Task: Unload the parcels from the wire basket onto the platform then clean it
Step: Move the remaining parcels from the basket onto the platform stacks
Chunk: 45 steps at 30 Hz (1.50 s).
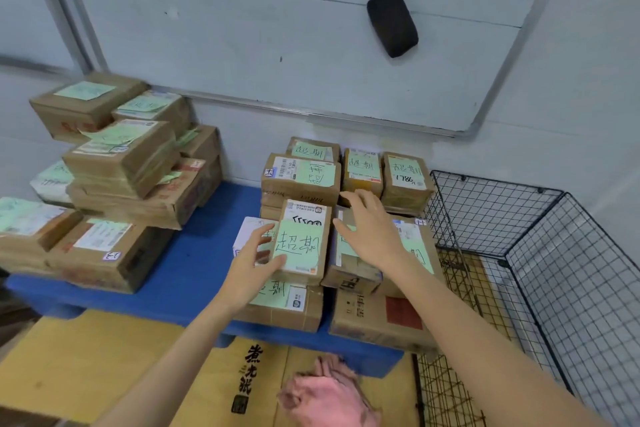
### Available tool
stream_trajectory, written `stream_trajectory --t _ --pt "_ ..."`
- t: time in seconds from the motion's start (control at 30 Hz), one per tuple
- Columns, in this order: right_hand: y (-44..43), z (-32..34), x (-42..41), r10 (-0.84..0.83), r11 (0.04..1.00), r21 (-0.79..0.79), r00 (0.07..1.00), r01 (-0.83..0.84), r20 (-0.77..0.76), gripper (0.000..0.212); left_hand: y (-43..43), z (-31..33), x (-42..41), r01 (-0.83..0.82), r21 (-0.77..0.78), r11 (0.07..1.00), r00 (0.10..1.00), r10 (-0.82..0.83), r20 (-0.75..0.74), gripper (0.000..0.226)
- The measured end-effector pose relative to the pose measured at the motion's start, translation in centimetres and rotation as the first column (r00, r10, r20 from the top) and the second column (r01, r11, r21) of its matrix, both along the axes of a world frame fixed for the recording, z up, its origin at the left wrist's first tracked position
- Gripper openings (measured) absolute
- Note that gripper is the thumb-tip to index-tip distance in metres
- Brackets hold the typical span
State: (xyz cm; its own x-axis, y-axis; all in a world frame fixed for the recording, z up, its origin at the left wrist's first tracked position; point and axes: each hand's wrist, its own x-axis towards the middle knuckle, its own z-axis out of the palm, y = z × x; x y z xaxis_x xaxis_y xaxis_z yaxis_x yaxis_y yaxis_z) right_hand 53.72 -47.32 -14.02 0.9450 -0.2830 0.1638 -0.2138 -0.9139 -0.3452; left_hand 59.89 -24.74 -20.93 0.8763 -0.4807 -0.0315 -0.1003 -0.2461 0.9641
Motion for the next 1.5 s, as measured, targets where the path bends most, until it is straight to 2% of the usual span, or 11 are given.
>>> stream_trajectory --t 0.1,0.2,0.4,0.57,0.83,0.97,1.23,1.5 --pt "0.2 -0.7 -0.3 -0.016 1.0 0.021 1.0 0.016 -0.017 0.056 0.2 -0.5 -0.3 -0.003 0.034 0.999 0.995 0.0 0.101 0.057" --pt "0.9 -1.5 -0.9 -0.033 0.997 0.066 0.999 0.034 -0.027 0.055 0.2 -0.6 -0.9 -0.057 0.134 0.989 0.973 0.025 0.228 0.056" --pt "2.2 -2.7 -2.6 -0.025 0.995 0.095 0.999 0.021 0.038 0.054 -0.1 0.6 -1.4 -0.164 0.211 0.963 0.886 0.05 0.46 0.056" --pt "2.6 -2.5 -4.0 -0.025 0.993 0.117 0.996 0.015 0.084 0.055 0.1 1.4 -2.2 -0.22 0.237 0.946 0.842 0.062 0.536 0.051" --pt "3.5 -2.8 -8.0 -0.043 0.988 0.153 0.991 0.022 0.131 0.055 0.1 1.6 -5.8 -0.354 0.355 0.866 0.699 -0.007 0.715 0.068" --pt "4.1 -3.6 -10.6 -0.041 0.985 0.169 0.993 0.022 0.11 0.058 0.0 1.2 -8.6 -0.394 0.388 0.833 0.661 -0.036 0.749 0.071" --pt "5.2 -6.5 -15.2 0.024 0.982 0.183 0.996 -0.04 0.087 0.063 1.1 -1.1 -13.7 -0.382 0.44 0.813 0.677 -0.078 0.732 0.072" --pt "5.7 -10.6 -18.0 0.064 0.975 0.207 0.996 -0.077 0.065 0.061 2.0 -4.3 -17.1 -0.332 0.511 0.793 0.744 -0.113 0.659 0.073"
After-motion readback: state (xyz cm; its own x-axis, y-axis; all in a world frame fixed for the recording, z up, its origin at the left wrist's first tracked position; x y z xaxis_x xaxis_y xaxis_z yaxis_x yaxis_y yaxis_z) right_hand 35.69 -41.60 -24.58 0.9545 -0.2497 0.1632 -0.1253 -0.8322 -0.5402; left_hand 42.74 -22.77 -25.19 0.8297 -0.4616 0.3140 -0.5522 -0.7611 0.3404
